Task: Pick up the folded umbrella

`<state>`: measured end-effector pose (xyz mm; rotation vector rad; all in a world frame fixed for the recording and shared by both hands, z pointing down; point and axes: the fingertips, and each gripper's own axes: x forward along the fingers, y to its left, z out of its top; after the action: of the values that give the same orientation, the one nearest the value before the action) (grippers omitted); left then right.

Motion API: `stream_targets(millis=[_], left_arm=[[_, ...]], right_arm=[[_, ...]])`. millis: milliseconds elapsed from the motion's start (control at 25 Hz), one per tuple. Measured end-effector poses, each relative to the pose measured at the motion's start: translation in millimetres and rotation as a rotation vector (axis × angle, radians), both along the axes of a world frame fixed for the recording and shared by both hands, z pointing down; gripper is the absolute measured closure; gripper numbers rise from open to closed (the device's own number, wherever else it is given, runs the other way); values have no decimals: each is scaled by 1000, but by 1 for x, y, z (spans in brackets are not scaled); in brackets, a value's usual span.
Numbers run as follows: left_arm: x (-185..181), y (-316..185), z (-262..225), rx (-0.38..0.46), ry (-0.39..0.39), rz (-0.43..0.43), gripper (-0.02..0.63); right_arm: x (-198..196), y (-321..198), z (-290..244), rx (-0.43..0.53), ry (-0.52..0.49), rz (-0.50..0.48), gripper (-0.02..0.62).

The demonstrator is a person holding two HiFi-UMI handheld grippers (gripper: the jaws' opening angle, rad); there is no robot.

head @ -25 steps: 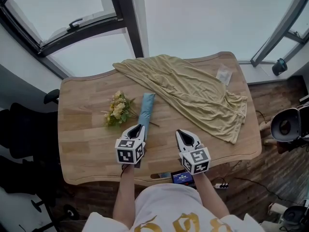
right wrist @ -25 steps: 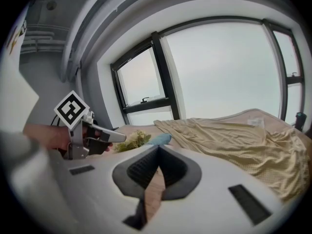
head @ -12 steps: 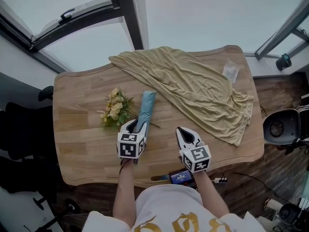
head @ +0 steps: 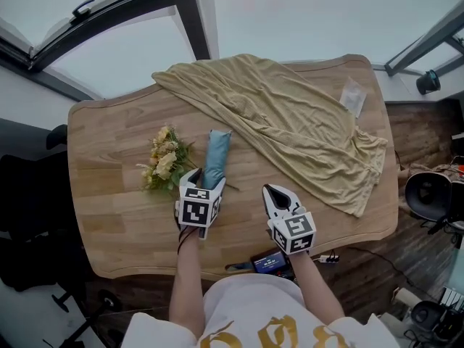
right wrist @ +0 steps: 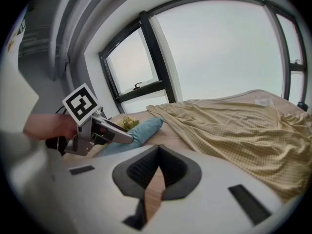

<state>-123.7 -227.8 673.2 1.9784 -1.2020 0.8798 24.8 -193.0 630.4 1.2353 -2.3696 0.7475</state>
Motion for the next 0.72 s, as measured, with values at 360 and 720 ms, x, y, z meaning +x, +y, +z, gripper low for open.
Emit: stream_targets(millis=[360, 720], left_arm=[[10, -4, 28, -99, -6, 14, 299], [12, -3, 34, -116, -10, 4, 298]], right_arm=[[-1, -3, 21, -47, 10, -8, 584], [-8, 0, 28, -64, 4, -14, 584]])
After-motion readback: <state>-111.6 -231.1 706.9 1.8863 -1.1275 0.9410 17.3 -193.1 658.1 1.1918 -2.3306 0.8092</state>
